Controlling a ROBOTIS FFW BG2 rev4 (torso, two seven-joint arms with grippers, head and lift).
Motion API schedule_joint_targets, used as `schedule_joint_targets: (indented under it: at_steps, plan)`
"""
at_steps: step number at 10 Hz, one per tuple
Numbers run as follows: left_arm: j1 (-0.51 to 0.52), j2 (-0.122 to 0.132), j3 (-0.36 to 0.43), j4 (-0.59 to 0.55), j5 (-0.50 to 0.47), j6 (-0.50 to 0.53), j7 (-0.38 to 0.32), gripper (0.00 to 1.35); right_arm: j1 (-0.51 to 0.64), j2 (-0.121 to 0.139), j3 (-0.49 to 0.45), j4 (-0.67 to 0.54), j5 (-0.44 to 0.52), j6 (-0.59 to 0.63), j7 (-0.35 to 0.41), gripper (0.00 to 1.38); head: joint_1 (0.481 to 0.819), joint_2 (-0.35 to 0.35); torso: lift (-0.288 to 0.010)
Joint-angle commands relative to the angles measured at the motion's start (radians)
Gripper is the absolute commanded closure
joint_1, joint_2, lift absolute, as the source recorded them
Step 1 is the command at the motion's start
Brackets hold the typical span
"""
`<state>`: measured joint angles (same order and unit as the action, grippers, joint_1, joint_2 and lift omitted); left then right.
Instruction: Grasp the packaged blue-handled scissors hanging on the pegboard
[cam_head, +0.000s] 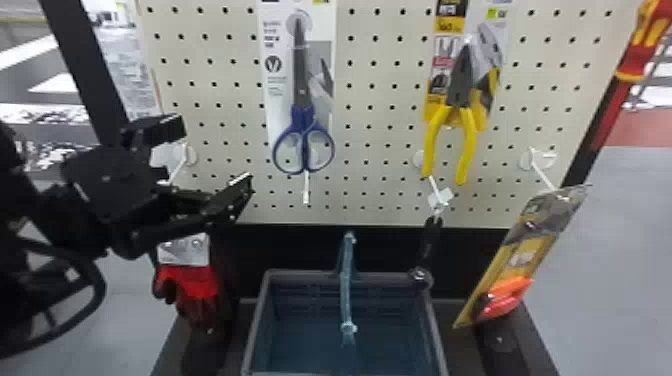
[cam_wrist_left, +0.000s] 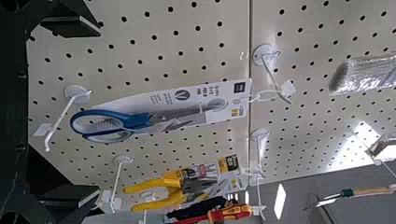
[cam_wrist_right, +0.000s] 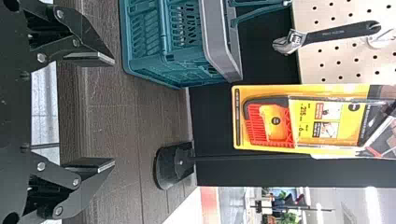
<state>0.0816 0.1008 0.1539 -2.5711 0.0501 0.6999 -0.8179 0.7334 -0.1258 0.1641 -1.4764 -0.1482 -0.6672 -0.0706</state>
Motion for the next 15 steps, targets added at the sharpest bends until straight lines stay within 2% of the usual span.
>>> schedule_joint_targets:
  at_steps: [1, 6, 8, 15]
  plan:
    - [-0.045, 0.005, -0.005, 0.000, -0.007, 0.029, -0.003, 0.12, -0.003, 0.000, 0.000, 0.000, 0.001, 0.000, 0.000, 0.50, 0.549, 0.000, -0.100]
    - [-0.128, 0.002, -0.050, 0.012, -0.001, 0.073, -0.012, 0.12, -0.013, 0.000, 0.000, 0.002, 0.004, 0.003, 0.000, 0.50, 0.549, 0.000, -0.100]
    - [-0.165, 0.005, -0.068, 0.059, -0.001, 0.081, -0.027, 0.12, -0.016, 0.000, 0.000, 0.002, 0.004, 0.005, 0.000, 0.50, 0.549, 0.000, -0.100]
    - [-0.281, -0.009, -0.132, 0.199, 0.001, 0.050, -0.034, 0.12, -0.026, 0.000, 0.000, 0.005, 0.006, 0.006, 0.000, 0.50, 0.549, 0.000, -0.100]
